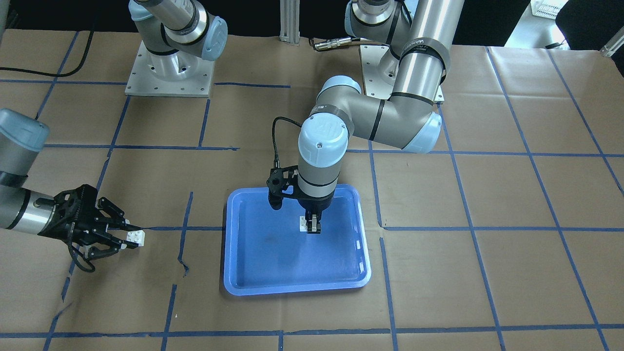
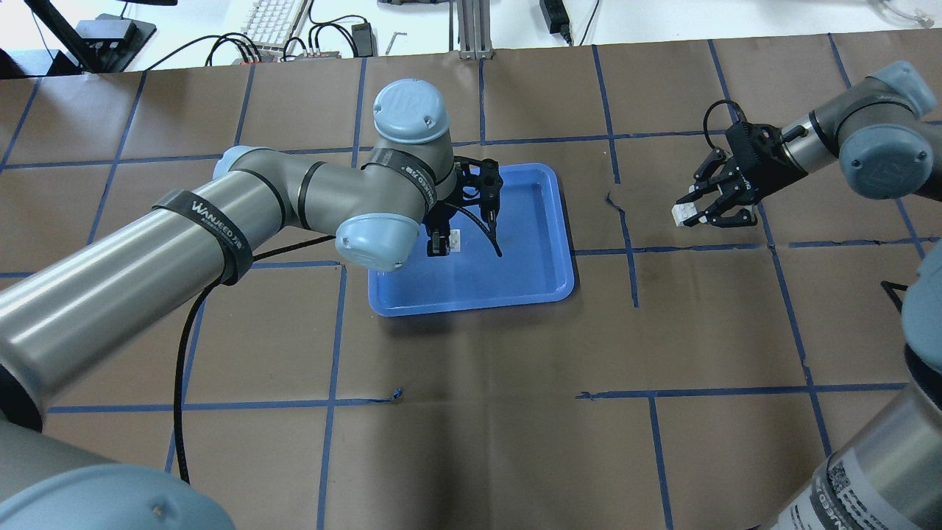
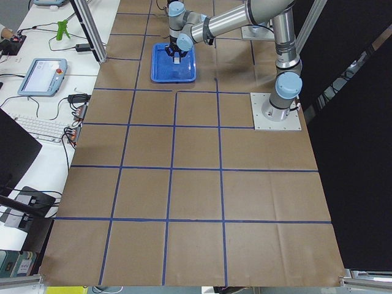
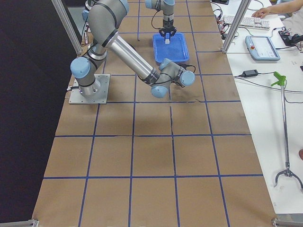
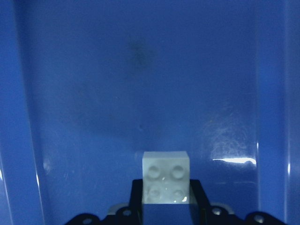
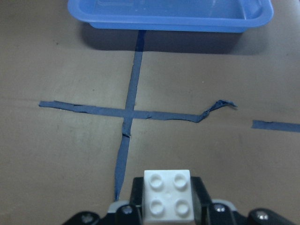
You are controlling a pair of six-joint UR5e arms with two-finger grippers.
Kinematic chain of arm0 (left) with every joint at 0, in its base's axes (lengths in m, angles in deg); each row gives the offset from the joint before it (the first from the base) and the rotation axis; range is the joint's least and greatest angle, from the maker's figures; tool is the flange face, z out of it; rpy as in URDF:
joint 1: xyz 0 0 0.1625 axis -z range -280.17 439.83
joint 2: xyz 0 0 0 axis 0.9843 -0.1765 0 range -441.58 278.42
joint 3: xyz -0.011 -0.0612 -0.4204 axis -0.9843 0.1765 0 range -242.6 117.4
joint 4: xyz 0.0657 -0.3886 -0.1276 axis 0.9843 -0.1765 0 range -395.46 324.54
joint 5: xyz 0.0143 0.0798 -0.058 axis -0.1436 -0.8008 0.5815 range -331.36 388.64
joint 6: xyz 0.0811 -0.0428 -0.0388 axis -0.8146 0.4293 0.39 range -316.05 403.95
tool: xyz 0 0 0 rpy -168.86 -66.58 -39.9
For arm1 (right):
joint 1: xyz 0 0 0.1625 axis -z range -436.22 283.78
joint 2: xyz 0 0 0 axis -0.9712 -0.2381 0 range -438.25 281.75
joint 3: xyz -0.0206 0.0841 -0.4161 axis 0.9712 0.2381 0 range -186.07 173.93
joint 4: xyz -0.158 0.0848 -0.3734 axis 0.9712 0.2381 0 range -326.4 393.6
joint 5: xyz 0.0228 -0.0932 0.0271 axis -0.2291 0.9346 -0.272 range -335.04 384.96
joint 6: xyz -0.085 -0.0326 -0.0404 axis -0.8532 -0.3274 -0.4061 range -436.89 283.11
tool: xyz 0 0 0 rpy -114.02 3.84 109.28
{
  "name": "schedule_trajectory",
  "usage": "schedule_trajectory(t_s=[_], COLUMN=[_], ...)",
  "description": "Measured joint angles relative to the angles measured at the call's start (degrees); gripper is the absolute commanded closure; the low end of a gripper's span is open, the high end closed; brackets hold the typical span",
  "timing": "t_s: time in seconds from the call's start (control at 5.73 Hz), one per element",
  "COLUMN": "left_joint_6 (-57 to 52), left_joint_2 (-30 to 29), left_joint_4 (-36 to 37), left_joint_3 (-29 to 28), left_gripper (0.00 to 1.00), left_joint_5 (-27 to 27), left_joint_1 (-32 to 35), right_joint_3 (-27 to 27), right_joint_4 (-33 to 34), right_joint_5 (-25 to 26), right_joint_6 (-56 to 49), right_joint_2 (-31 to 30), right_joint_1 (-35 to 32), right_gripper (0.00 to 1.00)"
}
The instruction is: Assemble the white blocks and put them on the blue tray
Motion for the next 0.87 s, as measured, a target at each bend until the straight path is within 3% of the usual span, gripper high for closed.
schedule_trajectory(t_s=[0.17, 0.35, 0.52, 0.87], left_joint_6=[-0.2, 0.5, 1.3, 2.6], left_joint_2=[-1.5, -2.6, -3.0, -2.4], left_joint_4=[2.0, 3.4, 4.4, 3.3], left_joint_3=[0.1, 0.2, 0.2, -0.2], left_gripper=[0.84, 0.54, 0.02, 0.05], left_joint_5=[0.0, 0.0, 0.0, 0.0], left_joint_1=[0.1, 0.1, 0.1, 0.1], right_joint_3=[-1.6, -4.2, -6.7, -8.5], right_joint_4=[-0.5, -0.6, -0.4, 0.2], right_joint_5=[-0.1, -0.3, -0.4, -1.2], right_joint_6=[4.3, 8.2, 11.8, 17.5], right_joint_2=[-4.0, -8.0, -11.9, -15.0], right_joint_1=[-0.3, -0.7, -1.7, -5.4], right_gripper=[0.74, 0.74, 0.74, 0.74])
